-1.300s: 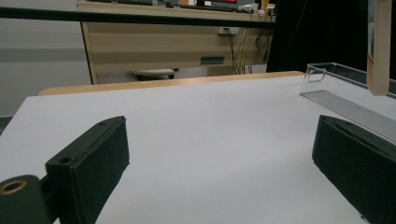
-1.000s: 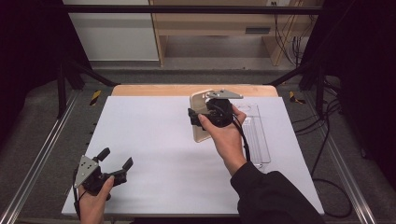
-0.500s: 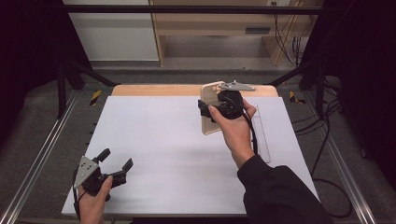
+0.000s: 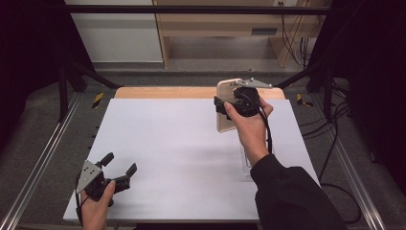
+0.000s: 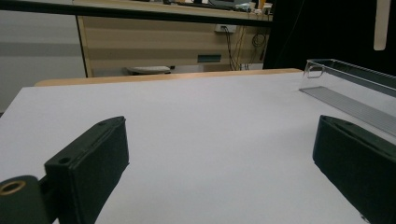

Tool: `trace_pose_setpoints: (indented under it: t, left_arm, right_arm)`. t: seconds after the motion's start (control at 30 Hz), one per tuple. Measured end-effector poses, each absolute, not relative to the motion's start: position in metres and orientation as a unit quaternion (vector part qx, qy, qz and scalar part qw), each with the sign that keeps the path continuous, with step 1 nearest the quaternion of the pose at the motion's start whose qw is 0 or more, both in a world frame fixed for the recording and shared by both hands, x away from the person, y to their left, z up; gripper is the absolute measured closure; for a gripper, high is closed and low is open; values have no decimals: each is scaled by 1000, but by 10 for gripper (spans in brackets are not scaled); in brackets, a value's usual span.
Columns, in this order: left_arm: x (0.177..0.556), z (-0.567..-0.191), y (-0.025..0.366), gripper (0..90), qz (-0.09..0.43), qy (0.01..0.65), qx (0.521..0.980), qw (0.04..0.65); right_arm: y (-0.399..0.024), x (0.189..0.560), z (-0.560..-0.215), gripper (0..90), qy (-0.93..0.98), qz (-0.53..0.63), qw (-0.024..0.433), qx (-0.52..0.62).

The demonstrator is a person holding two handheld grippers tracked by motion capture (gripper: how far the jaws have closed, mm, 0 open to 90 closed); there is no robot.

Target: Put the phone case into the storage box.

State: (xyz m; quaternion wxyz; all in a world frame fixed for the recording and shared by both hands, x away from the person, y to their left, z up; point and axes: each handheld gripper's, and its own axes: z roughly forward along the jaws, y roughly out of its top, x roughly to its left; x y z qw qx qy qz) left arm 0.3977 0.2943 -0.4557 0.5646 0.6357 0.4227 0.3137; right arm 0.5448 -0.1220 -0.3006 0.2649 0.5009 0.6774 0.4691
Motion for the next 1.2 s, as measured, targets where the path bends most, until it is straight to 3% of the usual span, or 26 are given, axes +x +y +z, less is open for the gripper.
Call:
trace_pose_setpoints:
  t: [1.2]
  left_arm:
    - [398,-456,296,32,313,420,635,568]
  right_arm:
    - [-167,561,-300,124,641,453,300,542]
